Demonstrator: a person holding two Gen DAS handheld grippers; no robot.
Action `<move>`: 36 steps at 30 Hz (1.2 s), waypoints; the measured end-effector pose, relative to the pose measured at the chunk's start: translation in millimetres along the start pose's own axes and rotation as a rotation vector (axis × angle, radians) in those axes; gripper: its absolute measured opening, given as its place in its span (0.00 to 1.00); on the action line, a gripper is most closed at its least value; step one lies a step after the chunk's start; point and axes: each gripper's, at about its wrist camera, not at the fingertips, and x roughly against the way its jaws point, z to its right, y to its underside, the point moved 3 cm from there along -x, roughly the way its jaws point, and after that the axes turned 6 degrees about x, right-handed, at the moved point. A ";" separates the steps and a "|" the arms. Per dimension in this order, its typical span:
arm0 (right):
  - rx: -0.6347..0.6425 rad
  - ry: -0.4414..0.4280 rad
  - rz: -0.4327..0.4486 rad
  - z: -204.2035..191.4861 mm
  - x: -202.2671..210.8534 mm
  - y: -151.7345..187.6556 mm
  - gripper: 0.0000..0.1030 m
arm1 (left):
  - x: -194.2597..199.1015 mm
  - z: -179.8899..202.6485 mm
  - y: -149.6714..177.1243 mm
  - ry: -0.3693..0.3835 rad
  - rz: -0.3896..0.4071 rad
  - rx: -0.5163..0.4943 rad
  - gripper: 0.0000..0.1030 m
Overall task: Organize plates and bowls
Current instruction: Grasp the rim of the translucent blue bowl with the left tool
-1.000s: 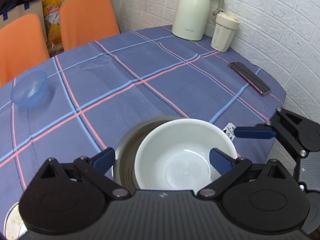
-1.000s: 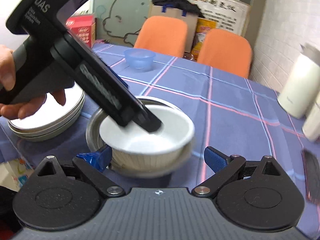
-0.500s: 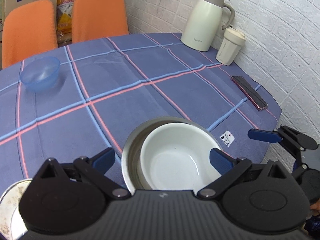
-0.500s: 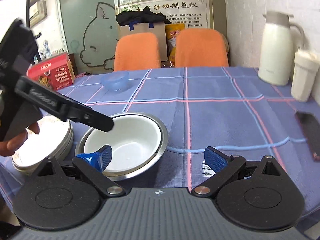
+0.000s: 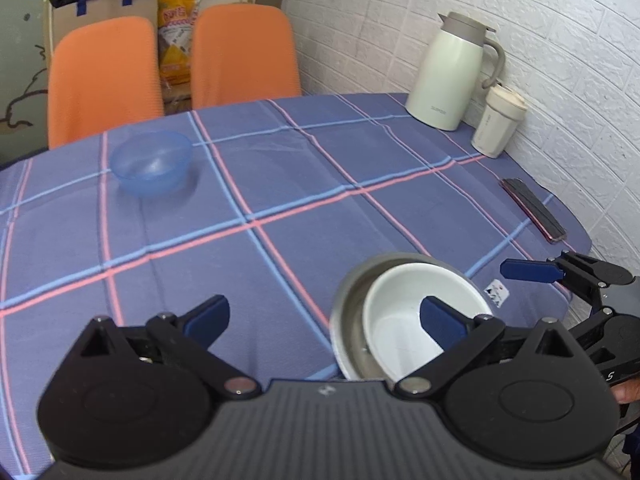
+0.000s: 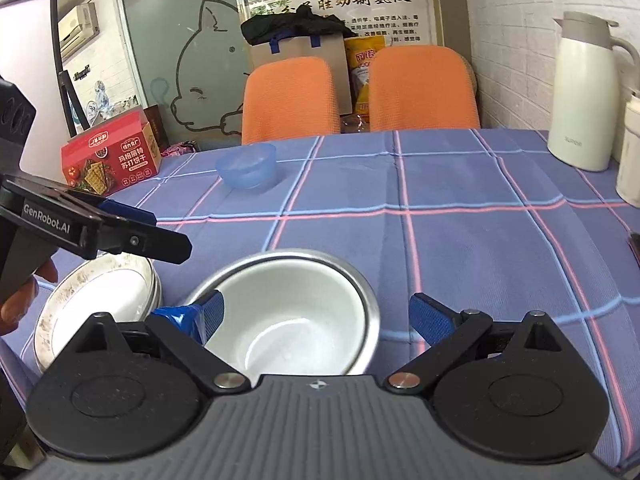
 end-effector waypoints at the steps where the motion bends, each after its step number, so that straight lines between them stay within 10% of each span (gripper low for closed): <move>1: 0.006 -0.001 -0.003 -2.8 -3.2 -3.1 0.84 | 2.7 -3.3 -1.4 -0.008 0.009 -0.004 0.97; 17: 0.265 -0.041 -0.104 -46.3 -100.4 -87.4 0.84 | -7.8 -93.1 -44.7 -0.093 0.033 0.035 0.97; 29: 0.237 -0.065 -0.266 -41.7 -243.4 -119.4 0.84 | -92.8 -195.1 -125.0 -0.087 0.053 0.333 0.97; 36: 0.268 -0.090 -0.284 -52.1 -264.0 -117.5 0.85 | -147.1 -210.4 -137.1 -0.143 0.021 0.325 0.97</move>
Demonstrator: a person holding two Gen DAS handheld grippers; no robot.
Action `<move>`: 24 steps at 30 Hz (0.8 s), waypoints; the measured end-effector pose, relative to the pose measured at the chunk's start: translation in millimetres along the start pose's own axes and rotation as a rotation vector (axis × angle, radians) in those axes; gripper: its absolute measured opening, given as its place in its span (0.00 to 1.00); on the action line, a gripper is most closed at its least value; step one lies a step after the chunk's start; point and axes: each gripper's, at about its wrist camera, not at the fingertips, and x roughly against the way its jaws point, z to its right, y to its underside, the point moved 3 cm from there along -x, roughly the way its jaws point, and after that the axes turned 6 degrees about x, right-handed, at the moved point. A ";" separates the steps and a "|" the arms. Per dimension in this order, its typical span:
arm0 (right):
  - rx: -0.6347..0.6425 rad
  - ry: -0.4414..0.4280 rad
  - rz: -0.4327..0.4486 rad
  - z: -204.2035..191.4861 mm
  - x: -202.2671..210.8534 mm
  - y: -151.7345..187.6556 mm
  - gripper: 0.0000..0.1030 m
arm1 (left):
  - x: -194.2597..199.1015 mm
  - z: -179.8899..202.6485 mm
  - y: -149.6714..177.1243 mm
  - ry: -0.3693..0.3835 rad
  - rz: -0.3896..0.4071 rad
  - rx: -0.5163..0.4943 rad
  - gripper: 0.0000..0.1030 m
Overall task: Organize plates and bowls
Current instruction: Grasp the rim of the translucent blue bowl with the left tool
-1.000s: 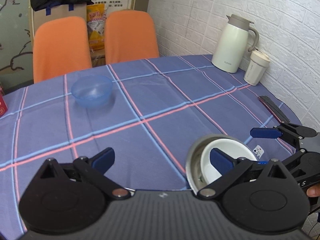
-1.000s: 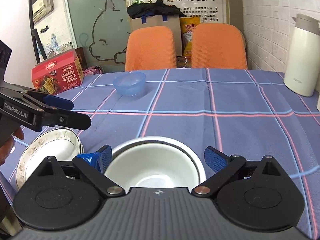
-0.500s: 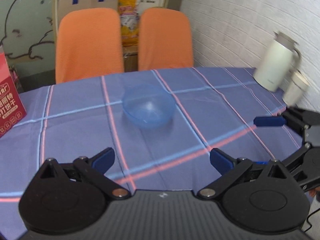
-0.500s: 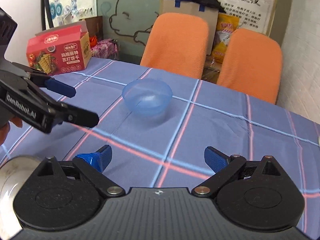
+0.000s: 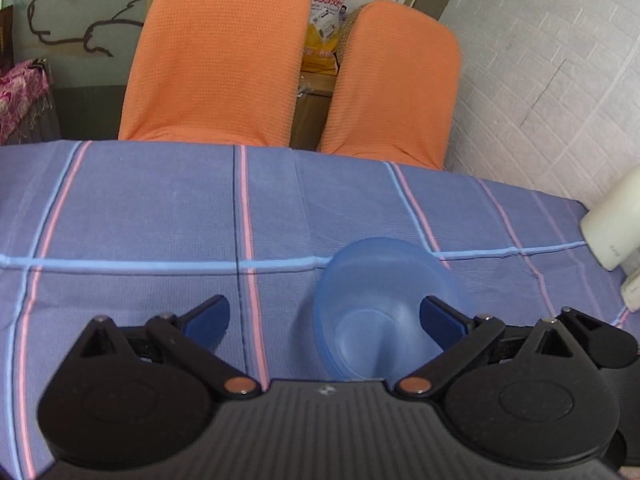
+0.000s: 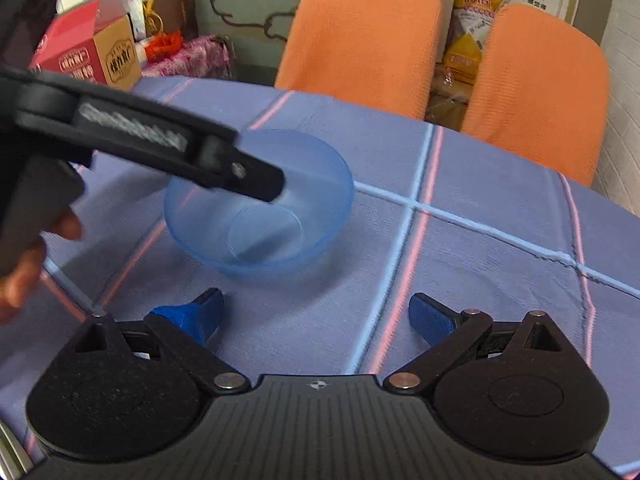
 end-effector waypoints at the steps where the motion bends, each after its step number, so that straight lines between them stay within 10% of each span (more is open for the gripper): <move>1: 0.001 -0.002 0.008 -0.8 -0.2 -0.9 0.85 | -4.0 -0.8 0.6 -0.007 -0.002 -0.005 0.97; 24: 0.039 -0.029 0.088 -7.0 -1.8 -5.2 0.81 | -3.9 2.0 12.1 -0.015 0.030 -0.084 0.97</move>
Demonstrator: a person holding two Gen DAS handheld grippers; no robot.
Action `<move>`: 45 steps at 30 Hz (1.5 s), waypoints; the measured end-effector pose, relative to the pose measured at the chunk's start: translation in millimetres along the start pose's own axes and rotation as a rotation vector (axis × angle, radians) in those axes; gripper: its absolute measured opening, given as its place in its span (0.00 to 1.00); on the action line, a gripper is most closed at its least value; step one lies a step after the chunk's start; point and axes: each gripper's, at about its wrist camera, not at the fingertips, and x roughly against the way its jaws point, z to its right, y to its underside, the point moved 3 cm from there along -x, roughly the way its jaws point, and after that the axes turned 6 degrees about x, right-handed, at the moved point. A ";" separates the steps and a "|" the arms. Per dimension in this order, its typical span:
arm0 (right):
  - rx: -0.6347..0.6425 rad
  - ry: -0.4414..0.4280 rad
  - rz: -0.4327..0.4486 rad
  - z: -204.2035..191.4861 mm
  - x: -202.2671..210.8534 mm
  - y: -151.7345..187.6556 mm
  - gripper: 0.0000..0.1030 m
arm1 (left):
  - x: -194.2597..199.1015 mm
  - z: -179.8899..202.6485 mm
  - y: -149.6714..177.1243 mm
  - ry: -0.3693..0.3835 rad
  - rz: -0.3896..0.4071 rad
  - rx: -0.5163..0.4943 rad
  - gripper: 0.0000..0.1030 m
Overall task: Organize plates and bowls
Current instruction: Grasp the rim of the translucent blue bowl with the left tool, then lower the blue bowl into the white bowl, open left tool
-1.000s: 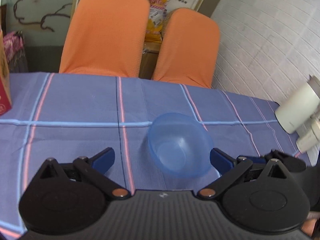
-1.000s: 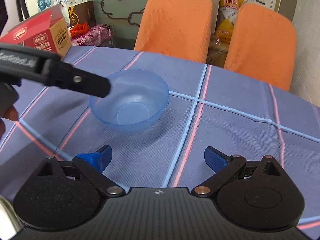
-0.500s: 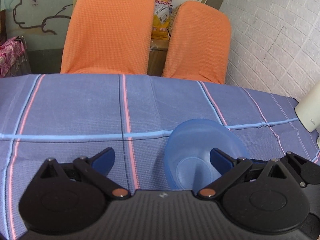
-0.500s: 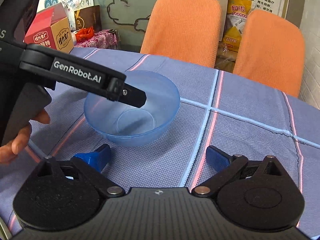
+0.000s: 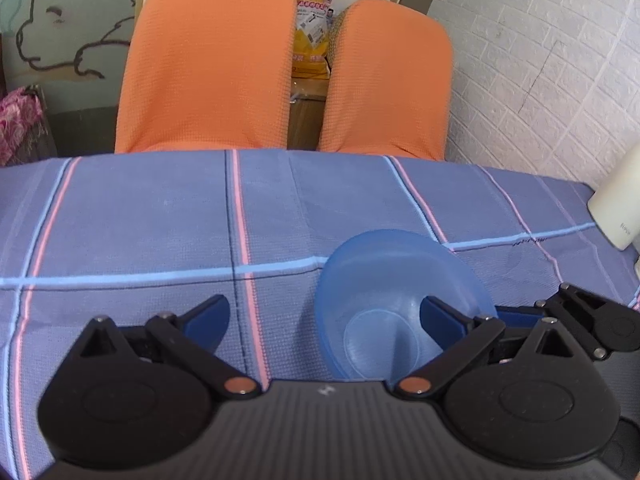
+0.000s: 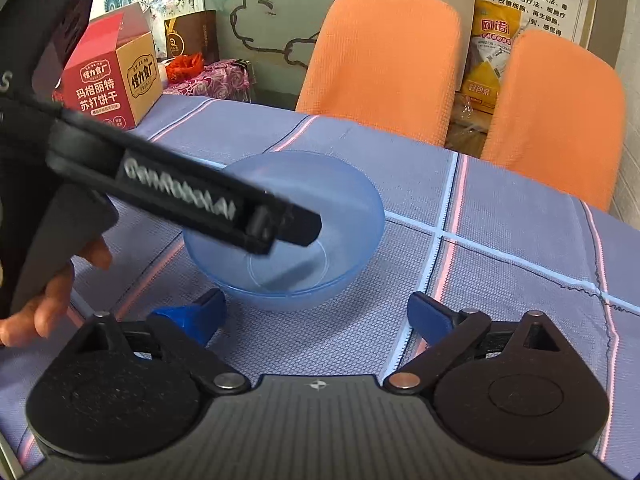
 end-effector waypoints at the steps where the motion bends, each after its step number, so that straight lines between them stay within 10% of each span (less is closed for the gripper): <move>1: 0.005 0.000 0.003 -0.8 -1.1 -1.9 0.80 | -1.0 3.1 0.8 -0.007 0.001 -0.014 0.97; 4: 0.022 -0.017 0.012 -5.3 -4.2 -7.2 0.75 | -1.4 8.7 3.4 -0.025 0.002 -0.047 0.89; 10: 0.046 -0.073 0.048 -17.3 -2.0 -22.4 0.68 | 2.3 12.7 0.5 -0.021 -0.026 -0.065 0.41; 26: 0.108 0.039 0.134 -35.8 102.0 -7.9 0.68 | 95.3 79.9 20.2 0.066 0.049 -0.131 0.41; 45: -0.025 0.174 0.194 -43.0 236.4 111.5 0.70 | 189.4 228.5 158.9 0.197 0.074 -0.348 0.47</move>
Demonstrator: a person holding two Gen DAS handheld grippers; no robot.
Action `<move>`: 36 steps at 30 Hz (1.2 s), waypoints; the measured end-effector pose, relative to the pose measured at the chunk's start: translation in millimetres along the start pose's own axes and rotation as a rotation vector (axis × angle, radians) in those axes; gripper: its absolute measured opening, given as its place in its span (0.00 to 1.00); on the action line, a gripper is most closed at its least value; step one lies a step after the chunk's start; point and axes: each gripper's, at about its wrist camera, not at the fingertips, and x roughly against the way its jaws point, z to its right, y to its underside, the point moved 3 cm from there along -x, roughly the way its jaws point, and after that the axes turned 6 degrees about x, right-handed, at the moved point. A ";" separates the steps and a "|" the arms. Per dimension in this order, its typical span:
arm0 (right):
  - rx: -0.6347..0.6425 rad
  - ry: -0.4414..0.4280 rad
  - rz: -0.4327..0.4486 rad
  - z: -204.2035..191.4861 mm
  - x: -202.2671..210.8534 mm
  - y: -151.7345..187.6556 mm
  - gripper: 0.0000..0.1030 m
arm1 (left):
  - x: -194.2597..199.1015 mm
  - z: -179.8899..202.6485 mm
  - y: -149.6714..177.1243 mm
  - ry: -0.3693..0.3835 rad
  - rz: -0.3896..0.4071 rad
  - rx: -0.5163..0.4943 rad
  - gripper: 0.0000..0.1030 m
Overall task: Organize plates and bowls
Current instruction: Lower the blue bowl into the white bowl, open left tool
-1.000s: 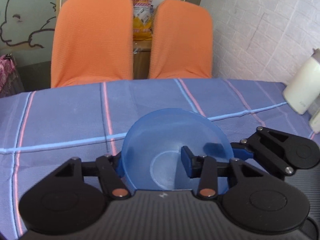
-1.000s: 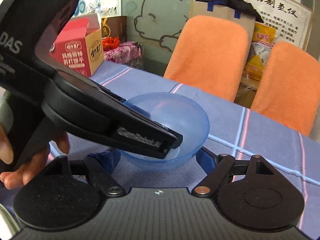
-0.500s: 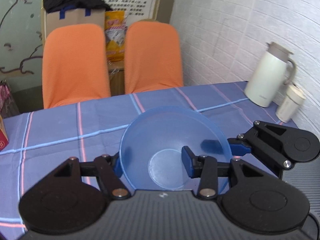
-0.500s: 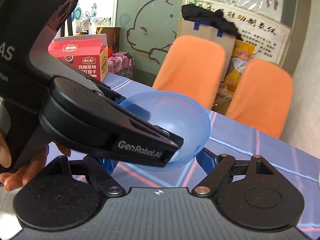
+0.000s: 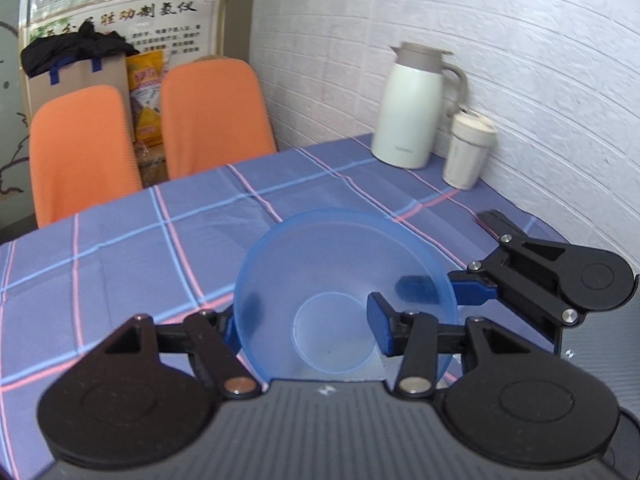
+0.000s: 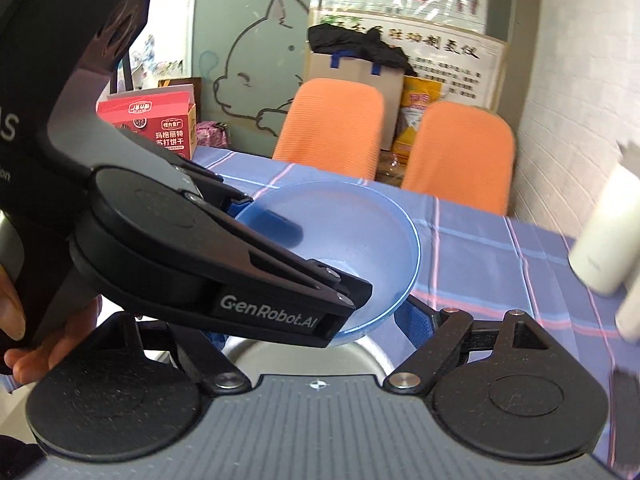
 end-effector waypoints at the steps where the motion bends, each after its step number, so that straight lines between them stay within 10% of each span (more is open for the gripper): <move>1: -0.011 0.003 0.004 0.1 2.8 5.1 0.70 | -0.4 6.0 4.7 0.005 -0.007 -0.003 0.47; 22: -0.150 -0.009 0.028 6.0 -18.5 55.7 0.69 | -48.3 9.8 47.7 0.027 -0.124 0.013 0.51; 36: -0.119 0.030 -0.041 -2.9 2.9 65.4 0.71 | -26.5 0.9 45.5 0.056 -0.096 0.071 0.71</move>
